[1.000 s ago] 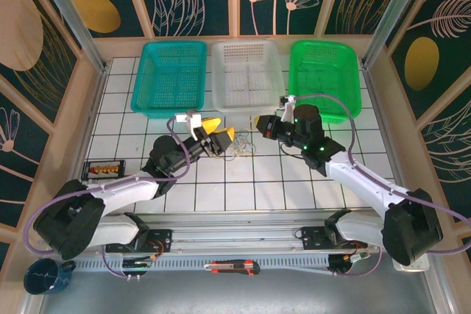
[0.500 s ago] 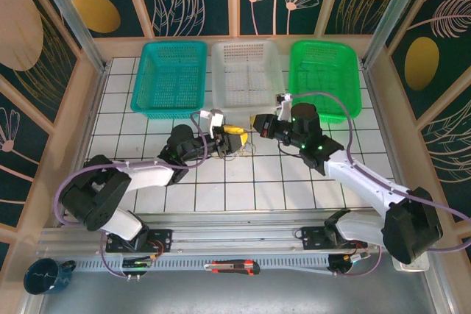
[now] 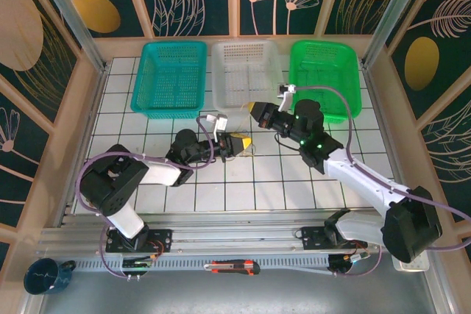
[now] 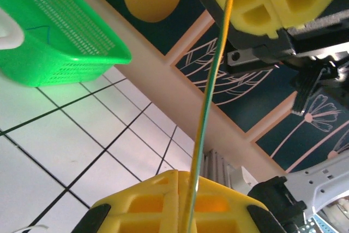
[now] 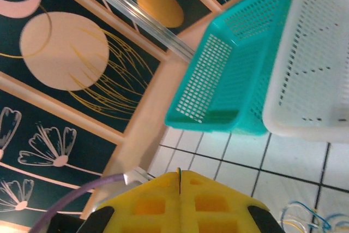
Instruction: Untangle the cables
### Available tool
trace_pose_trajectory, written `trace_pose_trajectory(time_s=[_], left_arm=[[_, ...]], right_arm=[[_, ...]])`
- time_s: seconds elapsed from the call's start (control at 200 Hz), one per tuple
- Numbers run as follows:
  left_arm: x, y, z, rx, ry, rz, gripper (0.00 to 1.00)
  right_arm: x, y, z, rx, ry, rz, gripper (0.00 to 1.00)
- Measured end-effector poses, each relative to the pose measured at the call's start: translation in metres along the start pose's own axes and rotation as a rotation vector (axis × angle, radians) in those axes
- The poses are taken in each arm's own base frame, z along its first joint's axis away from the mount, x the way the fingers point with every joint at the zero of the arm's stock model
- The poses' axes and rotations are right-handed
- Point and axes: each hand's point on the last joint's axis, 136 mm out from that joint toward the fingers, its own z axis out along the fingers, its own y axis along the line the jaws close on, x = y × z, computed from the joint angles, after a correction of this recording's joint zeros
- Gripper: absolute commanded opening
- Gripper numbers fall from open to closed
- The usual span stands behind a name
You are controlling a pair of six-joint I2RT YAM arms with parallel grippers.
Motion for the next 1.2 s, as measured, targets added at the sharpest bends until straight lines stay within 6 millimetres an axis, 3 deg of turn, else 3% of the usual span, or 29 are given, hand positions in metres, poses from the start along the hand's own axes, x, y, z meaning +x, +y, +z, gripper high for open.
trace_pose_trajectory(time_s=[0.21,0.29,0.641,0.736,0.811,0.901,1.061,1.201], left_arm=[[0.012,-0.002,0.009,0.032,0.016,-0.038,0.09],[0.019,0.004,0.009,0.021,0.032,-0.066,0.00],[0.013,0.003,0.004,0.000,-0.013,-0.069,0.00],[0.003,-0.003,-0.001,-0.009,-0.053,-0.063,0.00],[-0.011,-0.009,-0.004,-0.011,-0.099,-0.056,0.00],[-0.031,-0.013,-0.010,-0.026,-0.156,-0.061,0.00],[-0.097,0.004,-0.040,-0.126,-0.323,-0.072,0.00],[-0.161,0.026,-0.075,-0.253,-0.459,-0.046,0.00]], right_arm=[[-0.005,0.006,0.003,-0.082,-0.064,0.027,0.00],[-0.013,0.012,0.004,-0.116,-0.093,0.028,0.00],[-0.015,0.008,0.010,-0.118,-0.111,0.035,0.00],[-0.017,0.001,0.014,-0.090,-0.118,0.036,0.25],[-0.024,-0.005,0.020,-0.068,-0.121,0.041,0.45],[-0.029,-0.013,0.026,-0.042,-0.124,0.034,0.57],[-0.026,-0.023,0.028,0.003,-0.108,0.034,0.68],[-0.027,-0.041,0.018,0.061,-0.121,0.047,0.69]])
